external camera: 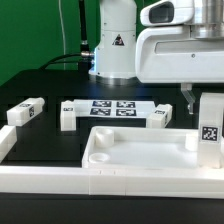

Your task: Assemble desk

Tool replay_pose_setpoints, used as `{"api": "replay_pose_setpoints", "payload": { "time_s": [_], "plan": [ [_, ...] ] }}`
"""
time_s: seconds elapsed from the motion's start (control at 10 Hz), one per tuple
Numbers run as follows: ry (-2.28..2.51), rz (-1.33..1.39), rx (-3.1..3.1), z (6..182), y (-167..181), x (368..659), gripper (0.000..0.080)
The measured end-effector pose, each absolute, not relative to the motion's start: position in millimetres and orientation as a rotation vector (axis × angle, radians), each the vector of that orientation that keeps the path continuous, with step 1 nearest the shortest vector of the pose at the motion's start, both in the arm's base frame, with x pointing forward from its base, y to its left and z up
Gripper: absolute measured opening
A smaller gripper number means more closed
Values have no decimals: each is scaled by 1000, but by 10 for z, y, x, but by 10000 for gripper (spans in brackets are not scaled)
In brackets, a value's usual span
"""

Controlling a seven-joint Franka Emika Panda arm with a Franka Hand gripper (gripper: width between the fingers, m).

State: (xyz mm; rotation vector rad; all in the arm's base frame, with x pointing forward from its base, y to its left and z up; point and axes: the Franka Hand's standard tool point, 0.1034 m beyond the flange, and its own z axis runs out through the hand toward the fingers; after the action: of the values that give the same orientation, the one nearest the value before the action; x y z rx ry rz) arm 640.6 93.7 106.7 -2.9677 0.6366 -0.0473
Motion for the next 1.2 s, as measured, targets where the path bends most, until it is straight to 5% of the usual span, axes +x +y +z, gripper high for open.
{"api": "replay_pose_setpoints", "payload": {
  "time_s": [0.6, 0.7, 0.8, 0.9, 1.2],
  "plan": [
    [1248, -3, -2758, 1063, 955, 6398, 319],
    [1248, -2, -2759, 1057, 959, 6396, 471],
    [1193, -6, -2785, 1056, 959, 6395, 471],
    [1129, -8, -2812, 1056, 969, 6392, 604],
    [862, -24, -2906, 1030, 1013, 6365, 648]
  ]
}}
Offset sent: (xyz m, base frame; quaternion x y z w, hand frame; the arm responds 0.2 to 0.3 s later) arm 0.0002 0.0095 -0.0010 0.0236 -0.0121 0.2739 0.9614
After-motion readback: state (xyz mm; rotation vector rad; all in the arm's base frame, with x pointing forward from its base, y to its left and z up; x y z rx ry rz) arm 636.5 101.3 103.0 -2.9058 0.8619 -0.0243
